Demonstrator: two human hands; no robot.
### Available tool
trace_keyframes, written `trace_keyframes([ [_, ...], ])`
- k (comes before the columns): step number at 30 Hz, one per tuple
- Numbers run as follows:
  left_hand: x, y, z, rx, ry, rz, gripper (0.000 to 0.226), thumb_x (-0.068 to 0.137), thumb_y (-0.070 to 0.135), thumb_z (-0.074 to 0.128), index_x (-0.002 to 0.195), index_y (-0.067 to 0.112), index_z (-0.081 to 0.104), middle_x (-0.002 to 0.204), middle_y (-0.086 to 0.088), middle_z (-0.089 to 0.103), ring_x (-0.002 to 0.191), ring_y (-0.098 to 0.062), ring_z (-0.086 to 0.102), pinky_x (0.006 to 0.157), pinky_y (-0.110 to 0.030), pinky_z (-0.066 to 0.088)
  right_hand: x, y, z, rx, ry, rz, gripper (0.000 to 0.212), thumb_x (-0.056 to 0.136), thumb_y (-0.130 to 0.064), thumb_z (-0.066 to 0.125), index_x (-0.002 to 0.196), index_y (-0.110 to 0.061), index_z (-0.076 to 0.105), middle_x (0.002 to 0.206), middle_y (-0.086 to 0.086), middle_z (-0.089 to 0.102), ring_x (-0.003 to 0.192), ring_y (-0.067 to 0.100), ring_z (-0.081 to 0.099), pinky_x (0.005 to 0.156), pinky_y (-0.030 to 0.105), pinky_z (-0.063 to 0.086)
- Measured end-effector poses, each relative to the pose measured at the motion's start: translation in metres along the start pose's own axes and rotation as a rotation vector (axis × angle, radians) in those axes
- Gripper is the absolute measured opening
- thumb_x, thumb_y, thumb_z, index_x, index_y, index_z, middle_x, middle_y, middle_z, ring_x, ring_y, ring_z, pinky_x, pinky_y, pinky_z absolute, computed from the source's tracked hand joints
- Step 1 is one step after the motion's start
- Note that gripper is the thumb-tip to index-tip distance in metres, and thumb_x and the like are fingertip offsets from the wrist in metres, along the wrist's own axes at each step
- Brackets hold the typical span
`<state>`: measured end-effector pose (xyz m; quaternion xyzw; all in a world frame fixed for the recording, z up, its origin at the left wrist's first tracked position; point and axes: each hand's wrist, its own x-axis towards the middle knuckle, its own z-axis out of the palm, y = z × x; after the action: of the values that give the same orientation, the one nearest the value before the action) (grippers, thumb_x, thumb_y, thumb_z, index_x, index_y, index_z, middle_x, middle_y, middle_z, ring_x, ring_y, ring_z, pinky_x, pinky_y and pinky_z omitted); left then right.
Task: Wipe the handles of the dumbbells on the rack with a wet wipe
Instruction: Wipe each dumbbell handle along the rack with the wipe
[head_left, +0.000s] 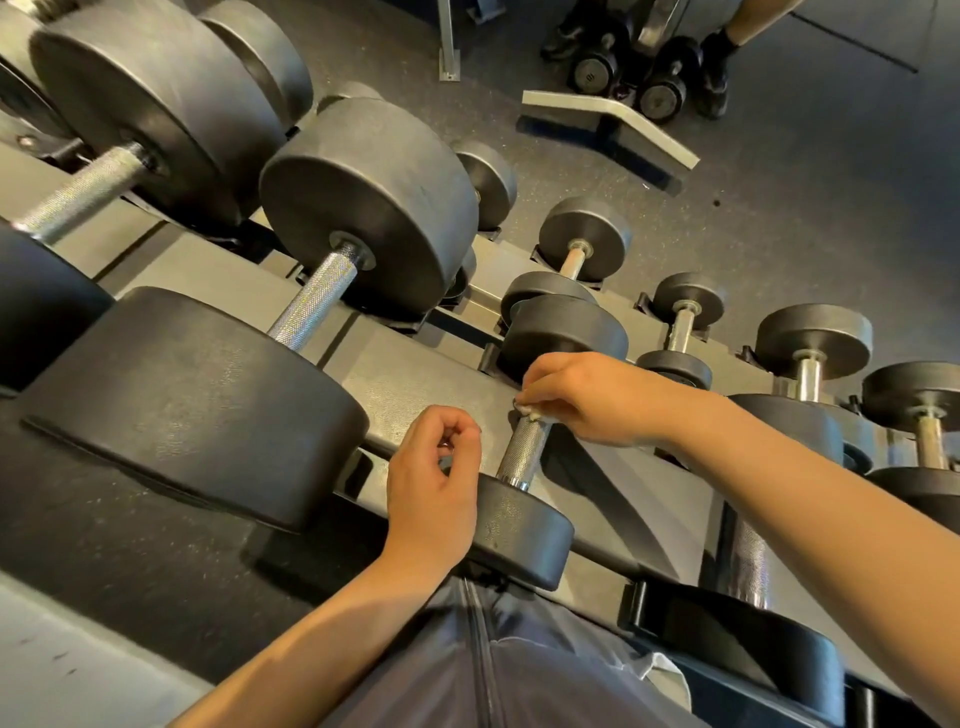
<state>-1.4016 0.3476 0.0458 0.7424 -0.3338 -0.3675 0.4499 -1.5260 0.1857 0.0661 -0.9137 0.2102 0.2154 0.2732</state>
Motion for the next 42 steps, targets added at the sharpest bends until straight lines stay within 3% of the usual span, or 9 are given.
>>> trace_keyframes([
  [8,0.0,0.001,0.0,-0.032,0.016,0.018,0.021,0.095,0.007,0.053,0.085,0.025,0.053,0.079,0.002,0.055,0.073,-0.011,0.051,0.066,-0.017,0.042,0.04,-0.027,0.004,-0.325,0.003,0.233,0.028,0.091,-0.015,0.056,0.118,-0.01,0.059,0.116,0.011,0.05,0.098,0.027,0.059,0.077,0.036,0.05],
  [15,-0.001,-0.003,0.002,-0.088,0.069,-0.045,0.022,0.095,0.012,0.051,0.089,0.032,0.045,0.087,0.006,0.052,0.079,-0.007,0.05,0.07,-0.016,0.04,0.032,-0.054,0.005,-0.047,-0.307,-0.07,0.017,0.092,-0.014,0.05,0.094,-0.009,0.065,0.093,0.008,0.064,0.083,0.023,0.06,0.076,0.034,0.052],
  [20,0.001,-0.005,0.002,-0.097,0.067,-0.02,0.011,0.088,0.021,0.046,0.089,0.033,0.047,0.086,0.002,0.054,0.08,-0.023,0.053,0.072,-0.034,0.046,0.025,-0.027,0.009,-0.194,-0.066,-0.067,0.02,0.09,-0.017,0.057,0.107,-0.014,0.064,0.107,0.002,0.051,0.09,0.019,0.058,0.08,0.035,0.052],
  [24,0.0,-0.002,0.002,-0.071,0.052,-0.012,0.01,0.088,0.023,0.046,0.088,0.033,0.048,0.087,0.001,0.055,0.082,-0.024,0.055,0.074,-0.035,0.046,0.022,0.001,0.02,-0.322,0.24,0.085,0.019,0.079,-0.013,0.072,0.097,-0.011,0.066,0.097,0.006,0.052,0.074,0.02,0.057,0.057,0.033,0.051],
  [27,0.0,-0.003,0.002,-0.06,0.03,-0.019,0.009,0.087,0.024,0.046,0.087,0.033,0.048,0.086,0.002,0.055,0.082,-0.024,0.054,0.074,-0.032,0.045,0.006,0.003,0.048,-0.146,0.518,0.17,0.03,0.073,-0.007,0.076,0.101,-0.008,0.067,0.096,0.008,0.057,0.068,0.022,0.06,0.05,0.029,0.051],
  [30,0.001,-0.003,0.002,-0.061,0.025,-0.018,0.009,0.087,0.024,0.046,0.086,0.033,0.047,0.086,0.004,0.055,0.083,-0.021,0.055,0.073,-0.024,0.043,-0.007,-0.016,0.067,0.279,0.733,0.292,0.018,0.082,-0.013,0.069,0.1,-0.013,0.069,0.095,-0.006,0.054,0.075,0.004,0.052,0.066,0.01,0.04],
  [33,0.002,-0.004,0.001,-0.043,0.012,0.008,0.012,0.088,0.021,0.047,0.086,0.032,0.047,0.085,0.007,0.055,0.08,-0.016,0.054,0.068,-0.017,0.041,-0.012,-0.037,0.074,0.716,0.603,0.235,0.013,0.084,-0.011,0.069,0.092,-0.021,0.072,0.088,-0.017,0.05,0.083,-0.004,0.05,0.073,0.008,0.037],
  [39,0.002,-0.001,0.0,-0.026,-0.009,0.022,0.026,0.094,0.002,0.051,0.085,0.026,0.049,0.082,0.006,0.053,0.074,-0.001,0.05,0.068,-0.009,0.038,-0.035,-0.04,0.074,1.059,0.302,0.134,0.015,0.085,-0.027,0.062,0.096,-0.027,0.072,0.094,-0.007,0.064,0.09,0.003,0.06,0.085,0.017,0.046],
  [42,0.002,0.001,0.0,-0.007,-0.029,0.025,0.027,0.094,0.0,0.051,0.085,0.025,0.049,0.081,0.006,0.053,0.074,0.0,0.049,0.068,-0.008,0.038,-0.041,-0.036,0.078,1.152,0.27,0.211,0.015,0.086,-0.016,0.065,0.09,-0.028,0.073,0.096,-0.006,0.07,0.094,0.009,0.065,0.091,0.027,0.051],
])
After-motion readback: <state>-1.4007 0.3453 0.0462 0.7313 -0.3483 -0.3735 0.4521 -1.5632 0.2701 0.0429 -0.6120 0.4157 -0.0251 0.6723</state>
